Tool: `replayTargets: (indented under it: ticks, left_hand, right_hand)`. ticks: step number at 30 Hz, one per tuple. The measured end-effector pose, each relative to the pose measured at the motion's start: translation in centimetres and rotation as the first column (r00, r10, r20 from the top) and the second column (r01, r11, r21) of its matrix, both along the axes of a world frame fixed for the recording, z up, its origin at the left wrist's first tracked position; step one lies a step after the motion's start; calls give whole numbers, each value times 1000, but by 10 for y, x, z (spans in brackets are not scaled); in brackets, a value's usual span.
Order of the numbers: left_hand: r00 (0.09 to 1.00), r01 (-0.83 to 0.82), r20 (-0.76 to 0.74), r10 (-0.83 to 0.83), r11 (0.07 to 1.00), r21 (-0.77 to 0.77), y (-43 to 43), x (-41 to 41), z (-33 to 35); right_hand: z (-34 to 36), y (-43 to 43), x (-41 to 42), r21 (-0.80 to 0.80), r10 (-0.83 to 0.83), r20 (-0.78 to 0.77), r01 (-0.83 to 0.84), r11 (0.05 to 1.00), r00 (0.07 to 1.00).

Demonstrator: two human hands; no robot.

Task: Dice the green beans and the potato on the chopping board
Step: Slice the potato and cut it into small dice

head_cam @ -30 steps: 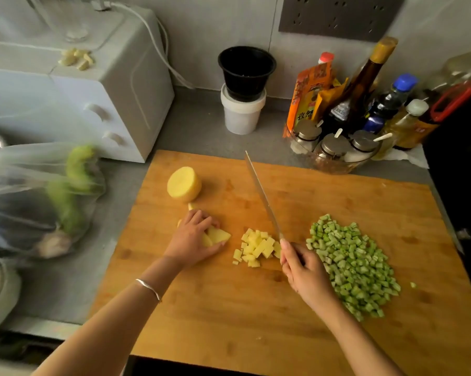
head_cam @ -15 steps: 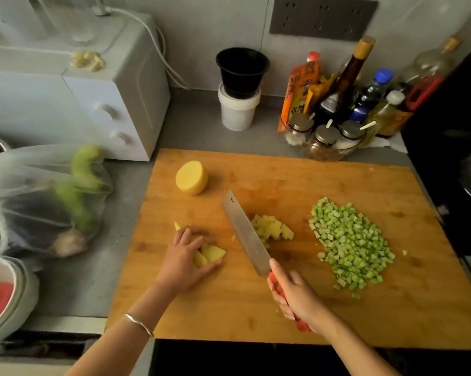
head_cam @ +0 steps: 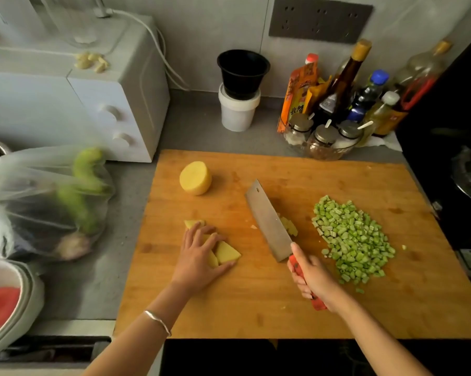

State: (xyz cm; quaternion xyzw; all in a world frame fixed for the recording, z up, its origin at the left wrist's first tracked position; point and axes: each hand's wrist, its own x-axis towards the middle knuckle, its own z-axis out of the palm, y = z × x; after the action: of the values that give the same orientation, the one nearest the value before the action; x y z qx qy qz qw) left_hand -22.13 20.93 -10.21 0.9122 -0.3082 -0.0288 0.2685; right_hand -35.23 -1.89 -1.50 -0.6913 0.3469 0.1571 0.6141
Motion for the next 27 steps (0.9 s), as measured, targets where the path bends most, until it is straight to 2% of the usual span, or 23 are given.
replayTargets:
  ticks: [7, 15, 20, 27]
  left_hand:
    - [966, 251, -87, -245, 965, 73, -50, 11, 11]
    - [971, 231, 31, -235, 968, 100, -42, 13, 11]
    - [990, 132, -29, -135, 987, -91, -68, 8, 34]
    - [969, 168, -140, -204, 957, -236, -137, -22, 42]
  right_hand:
    - [12, 4, 8, -18, -19, 98, 21, 1000, 995]
    - [22, 5, 0, -11, 2, 217, 0, 1000, 976]
    - [24, -3, -1, 4, -65, 267, 67, 998, 961]
    - [33, -47, -19, -2, -199, 295, 209, 978, 935]
